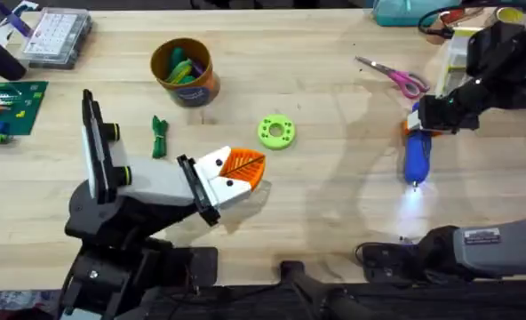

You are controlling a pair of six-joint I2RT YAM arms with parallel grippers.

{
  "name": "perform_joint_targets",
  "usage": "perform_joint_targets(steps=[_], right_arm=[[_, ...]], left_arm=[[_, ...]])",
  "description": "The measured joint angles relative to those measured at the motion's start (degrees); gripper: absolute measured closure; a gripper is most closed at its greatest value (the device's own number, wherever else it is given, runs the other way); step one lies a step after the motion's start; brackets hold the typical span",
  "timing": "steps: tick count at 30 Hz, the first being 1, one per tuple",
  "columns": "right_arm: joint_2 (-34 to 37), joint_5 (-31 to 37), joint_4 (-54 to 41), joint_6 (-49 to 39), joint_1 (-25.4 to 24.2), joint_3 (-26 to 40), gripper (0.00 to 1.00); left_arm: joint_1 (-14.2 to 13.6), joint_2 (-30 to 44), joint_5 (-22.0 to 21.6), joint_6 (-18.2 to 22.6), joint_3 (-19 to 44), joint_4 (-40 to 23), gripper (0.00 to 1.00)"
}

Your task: Pick up the gripper from the table and insert it into the empty holder that is missing its gripper. Then pick up a screw, insert it into the mounting hole, and use the screwdriver to tighten it. Finally, clean up the table by picking up the vegetable and placing it into the bucket.

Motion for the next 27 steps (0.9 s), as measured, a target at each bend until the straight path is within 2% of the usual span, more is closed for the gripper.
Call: perform_joint_targets(steps=[7,13,20,27], right_arm=[[-1.2,-1.2,-4.4,0.0,0.1,1.0,0.974],[-8.9,-3.7,-6.4,0.0,0.1,4.2,0.974],[-16.5,-12.2,-6.7,0.0,0.1,11.0,0.974],[-19.0,-21.3,-6.9,0.0,1.3,17.6,0.974]], left_arm=[[0.0,0.0,0.0,0.0,0.0,0.0,0.983],[0.0,0.0,0.0,0.0,0.0,0.0,0.983],[0.0,0.0,0.0,0.0,0.0,0.0,0.983],[0.0,0.0,0.0,0.0,0.0,0.0,0.983]])
